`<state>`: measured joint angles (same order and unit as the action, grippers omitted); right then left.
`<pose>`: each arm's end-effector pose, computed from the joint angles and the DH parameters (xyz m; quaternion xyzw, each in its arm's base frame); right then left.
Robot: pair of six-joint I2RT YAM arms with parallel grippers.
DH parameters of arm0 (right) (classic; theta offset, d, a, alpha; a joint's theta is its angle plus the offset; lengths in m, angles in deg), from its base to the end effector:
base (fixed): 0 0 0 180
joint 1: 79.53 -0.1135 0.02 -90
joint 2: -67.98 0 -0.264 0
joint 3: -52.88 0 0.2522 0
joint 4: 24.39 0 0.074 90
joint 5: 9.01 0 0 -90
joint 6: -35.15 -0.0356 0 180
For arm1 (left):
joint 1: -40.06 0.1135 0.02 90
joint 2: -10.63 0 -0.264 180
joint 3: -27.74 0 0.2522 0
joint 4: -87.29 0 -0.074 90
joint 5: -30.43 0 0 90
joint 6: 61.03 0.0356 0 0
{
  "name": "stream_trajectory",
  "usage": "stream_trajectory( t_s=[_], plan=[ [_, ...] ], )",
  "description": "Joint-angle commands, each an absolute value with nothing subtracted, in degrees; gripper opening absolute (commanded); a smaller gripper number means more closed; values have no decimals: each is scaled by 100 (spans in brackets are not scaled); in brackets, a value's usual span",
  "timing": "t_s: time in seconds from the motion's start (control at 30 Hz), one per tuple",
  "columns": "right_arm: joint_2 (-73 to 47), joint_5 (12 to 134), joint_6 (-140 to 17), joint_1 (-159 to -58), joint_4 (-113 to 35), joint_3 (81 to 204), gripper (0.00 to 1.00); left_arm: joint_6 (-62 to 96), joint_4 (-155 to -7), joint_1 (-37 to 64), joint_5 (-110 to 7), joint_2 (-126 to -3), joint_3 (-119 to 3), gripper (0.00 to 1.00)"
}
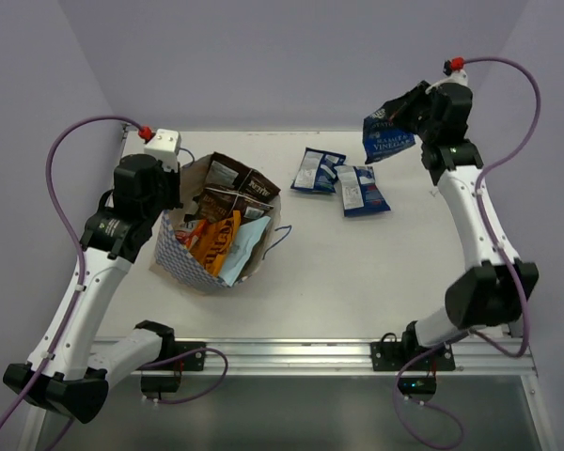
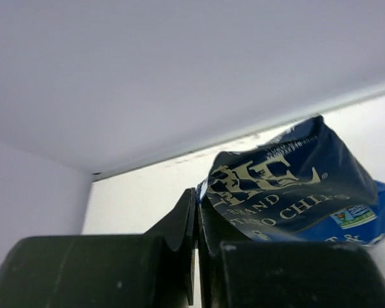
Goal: Take the snacks out of the paper bag
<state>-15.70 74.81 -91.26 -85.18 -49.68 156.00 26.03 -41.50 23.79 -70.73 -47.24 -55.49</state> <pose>0.3356 0.0370 0.4487 0.1617 0.7242 0.2775 0.6102 0.1992 -0.0510 0.3976 0.0466 0.8436 -0.0069 0.5349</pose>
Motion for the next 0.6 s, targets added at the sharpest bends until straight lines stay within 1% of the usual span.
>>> stream_trajectory(
  t_s=[0.0, 0.1, 0.17, 0.2, 0.23, 0.27, 0.3, 0.37, 0.4, 0.43, 0.47, 0.53, 0.57],
  plan=[
    [-2438, 6982, -9150, -7902, -4511, 15769, 0, 2572, -4678, 2345, -7003, -4677, -5668, 0],
    [-2677, 7026, -9089, -7497, -4124, 15331, 0, 2572, -4678, 2345, -6871, -4685, -5668, 0],
    [-2598, 7070, -9333, -7321, -4123, 14655, 0, 2572, -4696, 2345, -6801, -4685, -5651, 0],
    [-2380, 7062, -9431, -7172, -4184, 14096, 3, 2572, -4704, 2345, -6792, -4677, -5642, 0],
    [-2204, 7088, -9501, -7118, -4254, 13821, 22, 2572, -4713, 2345, -6748, -4677, -5633, 0],
    [-2011, 7166, -9476, -7100, -4342, 13566, 33, 2581, -4713, 2345, -6739, -4685, -5642, 0],
    [-1565, 7376, -9397, -7100, -4612, 13189, 51, 2581, -4705, 2345, -6678, -4694, -5642, 0],
    [-1089, 7413, -9300, -7188, -4886, 12888, 58, 2581, -4705, 2345, -6616, -4712, -5686, 0],
    [-608, 7430, -9265, -7258, -5105, 12686, 61, 2572, -4696, 2345, -6598, -4712, -5712, 0],
    [-385, 7431, -9186, -7337, -5229, 12658, 67, 2581, -4687, 2345, -6555, -4729, -5747, 0],
    [-165, 7431, -9151, -7581, -5387, 12666, 70, 2581, -4678, 2345, -6537, -4729, -5800, 0],
    [361, 7282, -8984, -7916, -5643, 12789, 70, 2581, -4678, 2345, -6458, -4729, -5835, 0],
    [521, 7203, -8774, -8518, -5669, 12850, 70, 2590, -4678, 2345, -6432, -4729, -5861, 0]
  ],
)
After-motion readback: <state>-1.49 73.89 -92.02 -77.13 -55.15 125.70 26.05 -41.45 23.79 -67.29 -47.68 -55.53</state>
